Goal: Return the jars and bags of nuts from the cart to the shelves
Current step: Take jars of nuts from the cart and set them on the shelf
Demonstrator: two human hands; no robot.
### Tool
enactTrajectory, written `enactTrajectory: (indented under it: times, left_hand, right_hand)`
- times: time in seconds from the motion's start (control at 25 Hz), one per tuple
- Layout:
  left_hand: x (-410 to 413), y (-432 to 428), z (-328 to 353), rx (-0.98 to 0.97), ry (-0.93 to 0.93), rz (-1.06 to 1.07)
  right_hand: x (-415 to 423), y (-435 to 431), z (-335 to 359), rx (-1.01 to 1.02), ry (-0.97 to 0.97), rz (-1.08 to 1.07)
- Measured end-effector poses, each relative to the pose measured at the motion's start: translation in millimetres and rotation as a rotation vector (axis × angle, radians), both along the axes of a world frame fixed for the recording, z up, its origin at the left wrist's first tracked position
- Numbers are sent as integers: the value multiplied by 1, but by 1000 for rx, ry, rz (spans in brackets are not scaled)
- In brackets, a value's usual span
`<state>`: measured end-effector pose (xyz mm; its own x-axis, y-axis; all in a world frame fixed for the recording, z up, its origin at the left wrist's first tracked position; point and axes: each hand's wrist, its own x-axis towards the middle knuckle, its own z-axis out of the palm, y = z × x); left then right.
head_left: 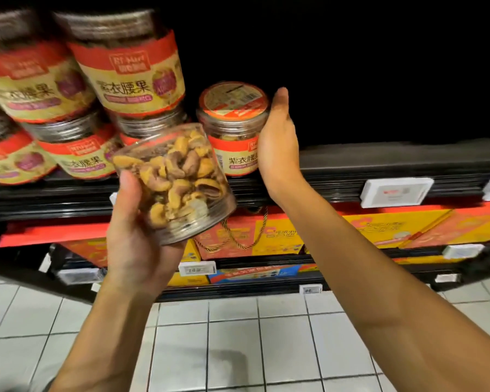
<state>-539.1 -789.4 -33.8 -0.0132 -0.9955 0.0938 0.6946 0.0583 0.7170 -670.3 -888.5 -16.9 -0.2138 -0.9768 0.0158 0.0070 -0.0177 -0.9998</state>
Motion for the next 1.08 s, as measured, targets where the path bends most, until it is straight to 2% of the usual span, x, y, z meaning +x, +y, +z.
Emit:
enactTrajectory:
  times: [0.08,0.12,0.2,0.24,0.28,0.32,0.4,0.44,0.52,0.56,0.64,0.68,0.72,0.8,0.88,0.96,1.08]
  left_hand:
    - [0,6,4,63,-51,-8]
    - [1,11,7,89,-82,-35]
    - [3,20,24,153,-161,-101]
    - [5,19,35,200,-243,-142]
    - [5,10,45,232,-399,-203]
    - [7,5,53,209,-578,-299]
    - [15,7,63,162,-690,-420]
    - [18,9,68,151,-690,-443]
    - [17,4,83,192,-633,-467]
    - [17,0,90,279,-558,-509]
    - [24,12,91,217,-527,-544]
    - [21,18,85,154,-603,-463]
    - [19,22,78,87,-733,-323]
    - [10,27,70,-95,-1039,-86]
    - [-1,33,64,-271,-1166,-36]
    - [-14,30,61,-198,-995,-80]
    - [-31,24,66,-73,-781,-10]
  right_hand:
    - [-7,13,5,-18,-21,-47]
    - [-11,24,10,-106,-10,-104]
    - [-22,48,27,-401,183,-137]
    - [-26,59,35,-560,348,-49]
    - [-27,69,44,-685,513,100]
    - [-25,77,51,-735,674,253]
    - [-20,83,60,-727,907,447]
    - [-18,84,64,-722,945,464]
    - [-20,83,67,-718,847,421]
    - [-22,83,68,-654,665,396]
    - [-24,91,69,-357,118,315]
    - [-24,94,67,-199,-87,220]
    - [-24,96,64,-70,-189,138]
    - [-24,98,60,166,-260,89]
    - [-25,93,59,401,-404,149]
    - [-22,94,60,499,-421,164]
    - [-19,96,58,497,-277,148]
